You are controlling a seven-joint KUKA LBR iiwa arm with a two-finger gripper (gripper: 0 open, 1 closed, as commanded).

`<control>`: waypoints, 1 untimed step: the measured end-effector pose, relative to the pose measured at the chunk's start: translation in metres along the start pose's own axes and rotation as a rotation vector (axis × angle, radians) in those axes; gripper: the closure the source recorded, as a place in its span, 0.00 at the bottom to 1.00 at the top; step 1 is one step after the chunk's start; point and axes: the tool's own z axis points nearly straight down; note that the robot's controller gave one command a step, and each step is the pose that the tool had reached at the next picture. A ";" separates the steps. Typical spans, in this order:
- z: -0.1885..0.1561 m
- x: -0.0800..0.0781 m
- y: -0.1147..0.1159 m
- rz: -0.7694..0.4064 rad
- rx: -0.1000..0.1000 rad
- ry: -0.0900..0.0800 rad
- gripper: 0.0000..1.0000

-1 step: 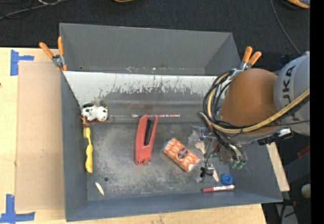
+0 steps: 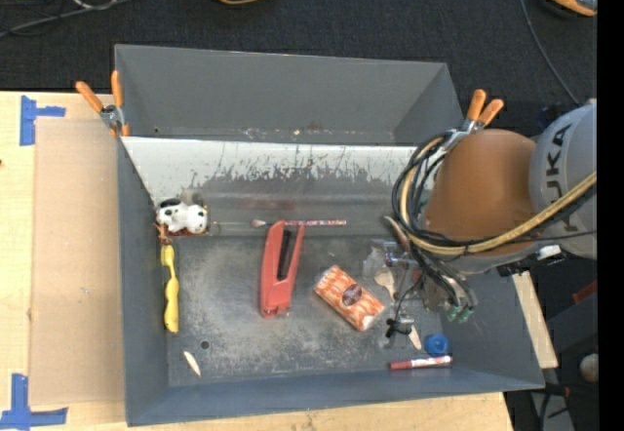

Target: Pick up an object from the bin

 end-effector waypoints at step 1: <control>0.039 -0.068 0.017 0.006 -0.001 -0.005 0.00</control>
Offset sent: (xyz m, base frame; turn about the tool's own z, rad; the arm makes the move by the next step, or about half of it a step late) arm 0.0386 0.0334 -0.0618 -0.1395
